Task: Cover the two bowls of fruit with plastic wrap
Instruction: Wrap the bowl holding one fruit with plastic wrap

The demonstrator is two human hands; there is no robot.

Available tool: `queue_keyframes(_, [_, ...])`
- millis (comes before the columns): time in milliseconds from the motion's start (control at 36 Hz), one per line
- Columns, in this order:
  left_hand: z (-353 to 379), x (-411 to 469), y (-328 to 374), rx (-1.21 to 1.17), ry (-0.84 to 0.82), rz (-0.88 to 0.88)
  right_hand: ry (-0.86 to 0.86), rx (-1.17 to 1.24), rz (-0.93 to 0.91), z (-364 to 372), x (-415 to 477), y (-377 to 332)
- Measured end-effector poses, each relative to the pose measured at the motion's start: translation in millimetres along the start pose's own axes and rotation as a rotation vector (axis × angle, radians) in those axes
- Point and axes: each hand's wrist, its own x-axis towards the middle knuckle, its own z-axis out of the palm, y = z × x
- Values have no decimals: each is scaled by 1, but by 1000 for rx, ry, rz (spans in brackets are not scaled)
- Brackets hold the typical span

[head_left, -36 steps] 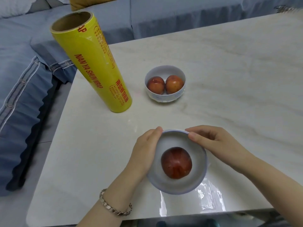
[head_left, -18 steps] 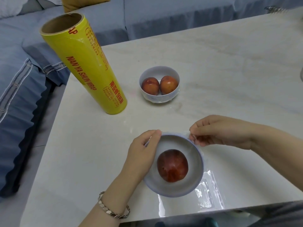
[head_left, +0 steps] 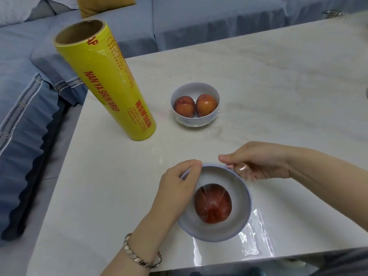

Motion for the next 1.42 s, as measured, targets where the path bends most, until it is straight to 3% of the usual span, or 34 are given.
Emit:
queue_keyframes(139, [0, 1, 0, -2, 13, -8, 160, 128, -186, 11, 8, 3])
queue_keyframes(361, [-1, -2, -2, 3, 24, 39, 521, 48, -427, 34, 24, 17])
queue_keyframes(528, [0, -3, -2, 13, 28, 70, 449, -39, -372, 28, 24, 16])
queue_keyframes(778, [2, -1, -1, 62, -35, 115, 418, 55, -329, 21, 24, 41])
queue_keyframes(889, [1, 1, 0, 39, -13, 49, 616, -94, -621, 18, 17, 40])
queue_keyframes(944, [2, 2, 2, 17, -21, 36, 590, -186, -816, 20, 7, 34])
queue_keyframes(1000, [2, 2, 3, 38, -28, 34, 497, -337, -873, 25, 1, 31])
queue_keyframes(1083, [0, 1, 1, 48, -13, 50, 382, -445, -797, 34, 3, 38])
queue_keyframes(1222, [-2, 0, 2, 71, 27, 29, 356, -373, -716, 40, 7, 34])
queue_keyframes(1306, [-4, -2, -2, 58, 65, -10, 330, -401, -578, 33, 11, 35])
queue_keyframes(1417, [-6, -7, -6, -8, 163, -116, 252, -130, -500, 23, 5, 54])
